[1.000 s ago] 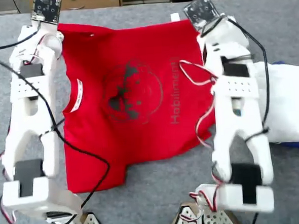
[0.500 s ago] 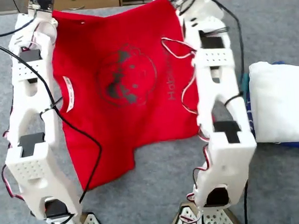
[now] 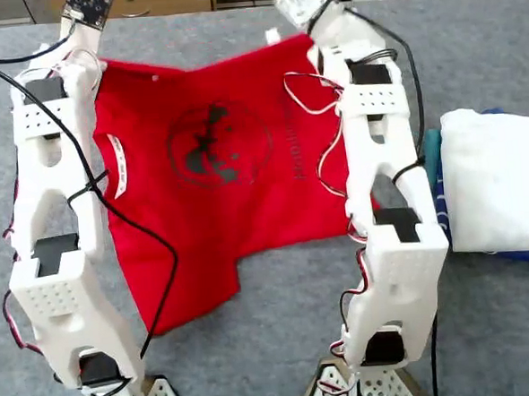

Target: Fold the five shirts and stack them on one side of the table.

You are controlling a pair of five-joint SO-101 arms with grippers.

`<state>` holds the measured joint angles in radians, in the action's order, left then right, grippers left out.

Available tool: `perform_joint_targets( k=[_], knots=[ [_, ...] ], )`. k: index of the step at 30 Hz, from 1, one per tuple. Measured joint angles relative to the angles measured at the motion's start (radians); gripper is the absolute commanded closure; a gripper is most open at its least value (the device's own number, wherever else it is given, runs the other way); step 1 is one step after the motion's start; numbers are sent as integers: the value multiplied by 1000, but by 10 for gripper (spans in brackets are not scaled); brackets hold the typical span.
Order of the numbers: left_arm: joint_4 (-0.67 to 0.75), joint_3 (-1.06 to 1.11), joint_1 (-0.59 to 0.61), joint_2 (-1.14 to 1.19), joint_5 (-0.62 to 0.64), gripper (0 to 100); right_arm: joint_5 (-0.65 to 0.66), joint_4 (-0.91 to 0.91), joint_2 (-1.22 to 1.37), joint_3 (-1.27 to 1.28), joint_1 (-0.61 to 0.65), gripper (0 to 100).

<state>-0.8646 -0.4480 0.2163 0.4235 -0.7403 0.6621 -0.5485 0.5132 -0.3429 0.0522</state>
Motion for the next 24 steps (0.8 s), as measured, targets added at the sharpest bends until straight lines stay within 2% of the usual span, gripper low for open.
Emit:
perform_joint_targets(
  k=[6, 18, 24],
  knots=[
    [-348, -92, -8, 0, -72, 981, 14, -210, 0, -2, 0, 997],
    [-830, -258, -26, -2, -193, 981, 14, -632, -147, -2, 0, 996],
    [-882, -270, -28, -2, -193, 981, 14, -764, -198, -2, -9, 996]
  ],
)
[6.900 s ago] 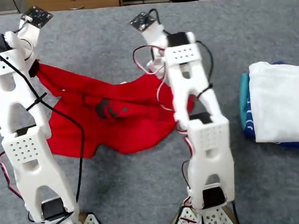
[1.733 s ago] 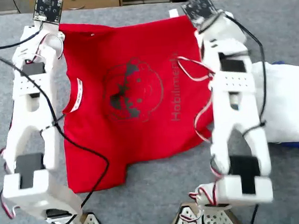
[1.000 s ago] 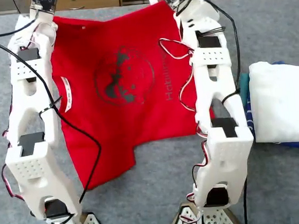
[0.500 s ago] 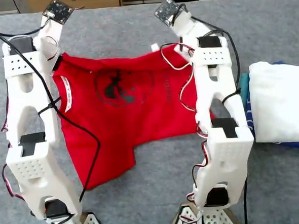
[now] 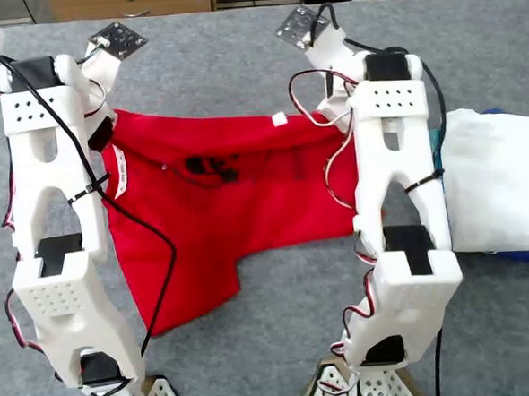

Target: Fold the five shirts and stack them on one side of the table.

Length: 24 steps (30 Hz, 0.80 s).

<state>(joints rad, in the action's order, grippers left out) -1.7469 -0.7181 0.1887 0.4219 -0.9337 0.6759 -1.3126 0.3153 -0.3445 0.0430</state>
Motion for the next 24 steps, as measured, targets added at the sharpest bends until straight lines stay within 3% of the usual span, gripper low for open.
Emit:
perform_joint_targets(
  k=[5, 11, 17, 24],
  knots=[
    [-2, 143, 0, -103, -31, 981, 0, -89, -12, 0, -37, 996],
    [-2, 516, -18, -402, -43, 981, 0, -221, -21, -14, -61, 995],
    [-2, 838, -46, -701, 32, 981, 0, -325, -78, -14, -64, 995],
    [-2, 1178, -114, -964, 89, 981, 32, -316, -81, 29, -64, 995]
  ],
)
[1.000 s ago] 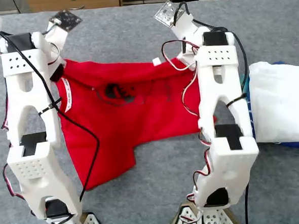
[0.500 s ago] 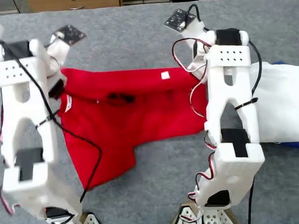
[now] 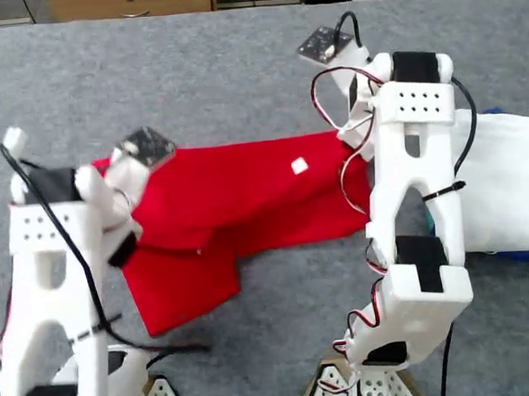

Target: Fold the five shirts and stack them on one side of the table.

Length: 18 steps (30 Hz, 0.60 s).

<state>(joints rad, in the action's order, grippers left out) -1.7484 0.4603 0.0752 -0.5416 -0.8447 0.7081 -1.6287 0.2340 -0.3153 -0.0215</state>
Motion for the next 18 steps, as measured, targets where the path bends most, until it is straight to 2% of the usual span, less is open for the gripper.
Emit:
perform_joint_targets(
  k=[7, 12, 18],
  knots=[
    [0, 226, -84, -153, 61, 981, 35, 77, 0, 149, -46, 995],
    [0, 229, -104, -175, 84, 973, 41, 104, 0, 160, -81, 994],
    [0, 236, -104, -183, 86, 794, 83, 115, 0, 163, -81, 963]
  ],
)
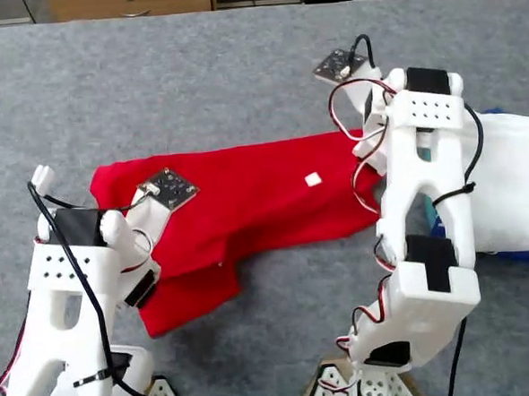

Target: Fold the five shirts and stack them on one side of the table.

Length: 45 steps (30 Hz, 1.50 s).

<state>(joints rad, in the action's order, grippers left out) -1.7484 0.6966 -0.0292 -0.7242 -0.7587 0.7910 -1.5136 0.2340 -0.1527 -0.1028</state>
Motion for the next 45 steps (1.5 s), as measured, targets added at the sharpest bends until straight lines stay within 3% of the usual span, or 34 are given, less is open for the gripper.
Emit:
perform_joint_targets(
  k=[5, 7, 18, 23, 24, 33, 45],
  knots=[
    [0, 0, 0, -2, 0, 788, 17, -51, 0, -32, -12, 781],
    [0, 0, -2, -2, 0, 788, 17, -87, 0, -72, -26, 751],
    [0, -58, 8, -2, -3, 791, 17, -158, 0, -209, -34, 845],
    [0, -147, 52, -2, 0, 953, 17, -98, 46, -209, 18, 995],
    [0, -149, 54, -2, 0, 990, 17, -80, 64, -209, 32, 997],
    [44, -118, 71, -2, -2, 981, -101, -14, 227, -209, 123, 997],
    [103, -117, 107, -2, 127, 981, -173, 74, 385, -209, 203, 997]
  ],
)
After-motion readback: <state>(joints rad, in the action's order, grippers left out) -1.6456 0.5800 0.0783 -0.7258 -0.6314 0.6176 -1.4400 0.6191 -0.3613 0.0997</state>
